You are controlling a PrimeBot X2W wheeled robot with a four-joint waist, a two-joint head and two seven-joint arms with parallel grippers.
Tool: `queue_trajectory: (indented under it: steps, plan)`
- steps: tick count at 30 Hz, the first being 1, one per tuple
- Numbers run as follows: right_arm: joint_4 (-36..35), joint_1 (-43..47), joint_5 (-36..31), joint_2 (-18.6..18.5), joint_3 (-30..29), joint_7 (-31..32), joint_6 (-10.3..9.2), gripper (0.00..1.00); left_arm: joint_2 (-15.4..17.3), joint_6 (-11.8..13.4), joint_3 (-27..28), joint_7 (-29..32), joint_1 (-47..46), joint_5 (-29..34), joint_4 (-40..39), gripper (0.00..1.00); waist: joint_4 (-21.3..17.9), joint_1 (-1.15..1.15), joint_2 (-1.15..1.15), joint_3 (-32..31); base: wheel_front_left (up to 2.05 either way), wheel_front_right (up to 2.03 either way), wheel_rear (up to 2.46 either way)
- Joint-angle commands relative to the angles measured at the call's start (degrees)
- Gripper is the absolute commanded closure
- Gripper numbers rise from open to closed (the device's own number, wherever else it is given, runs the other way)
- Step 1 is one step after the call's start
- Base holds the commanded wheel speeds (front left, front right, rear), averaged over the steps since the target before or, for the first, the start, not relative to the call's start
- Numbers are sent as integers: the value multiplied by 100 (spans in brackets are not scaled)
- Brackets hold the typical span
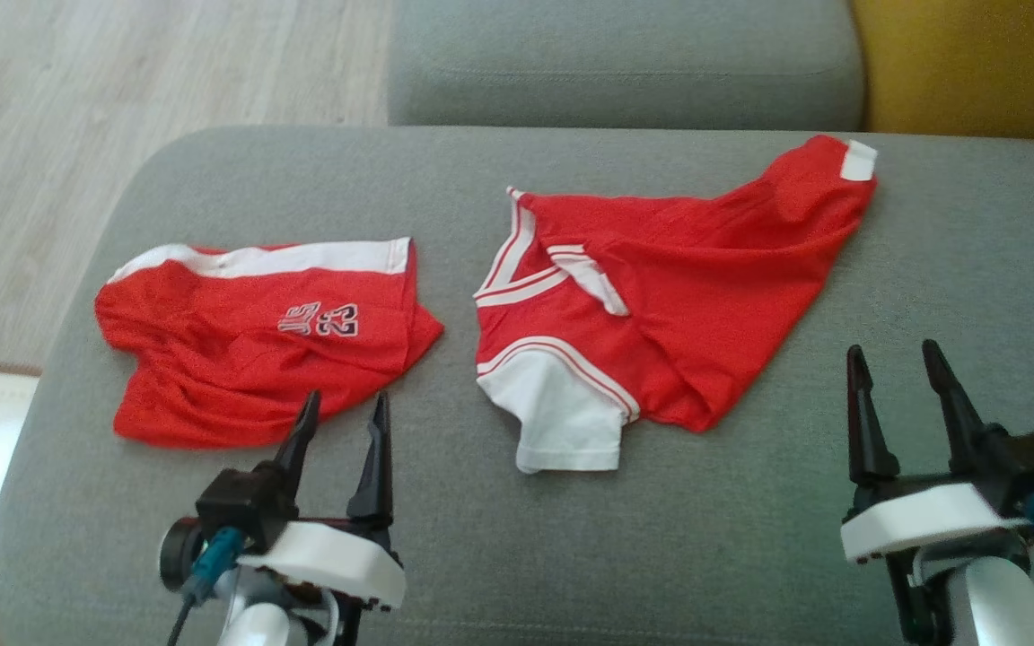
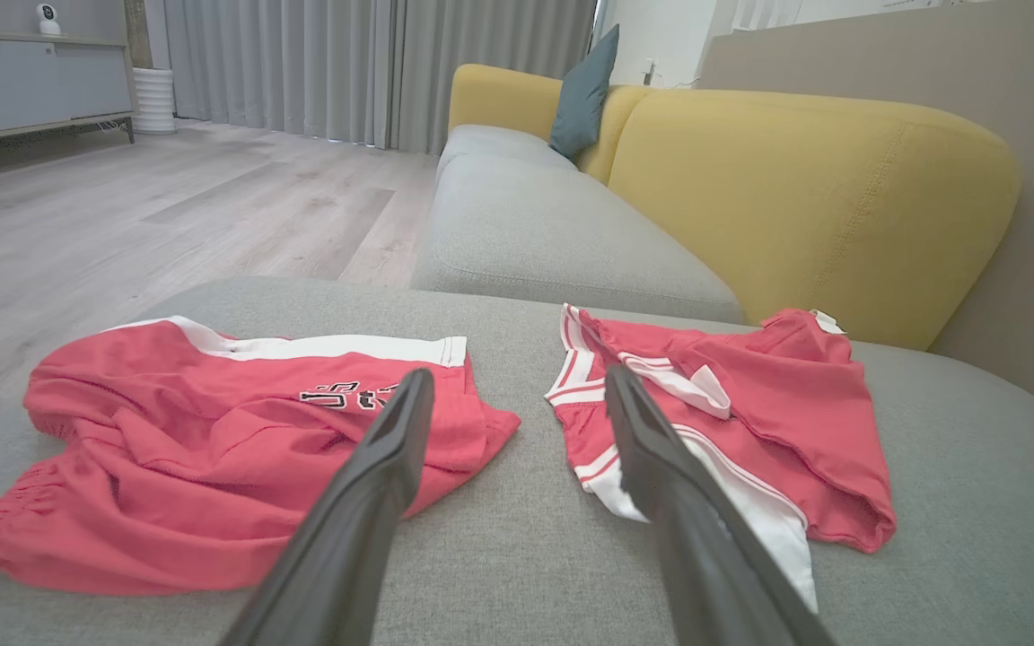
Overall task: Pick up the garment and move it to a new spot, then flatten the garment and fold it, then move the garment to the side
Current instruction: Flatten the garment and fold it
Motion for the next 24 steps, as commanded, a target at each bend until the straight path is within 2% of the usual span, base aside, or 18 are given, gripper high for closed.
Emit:
queue_trajectory:
  steps: [1, 5, 9, 17, 24]
  plan:
    - [-241, -313, -70, -25, 182, 118, -4, 0, -62, -109, 218, -70, -297, 96, -222, 0, 176, 0, 0, 147, 0, 0, 0]
    - [-202, -612, -247, -25, 274, 391, -4, 0, -101, -236, 207, -70, -393, 114, -159, 0, 413, 0, 0, 376, 0, 0, 0]
    - [136, -1224, -676, -25, 380, 837, -4, 0, -129, -357, 120, -70, -520, 75, -48, 0, 788, 0, 0, 690, 0, 0, 0]
    - [1507, -2607, -1584, -102, 259, 1429, -4, 0, -136, -301, -122, -70, -769, -257, -17, 0, 1473, 0, 0, 1146, 0, 0, 0]
    - [2802, -3469, -2227, -368, 52, 1442, -4, 0, -137, -236, -297, -70, -925, -486, -10, 0, 1889, 0, 0, 1387, 0, 0, 0]
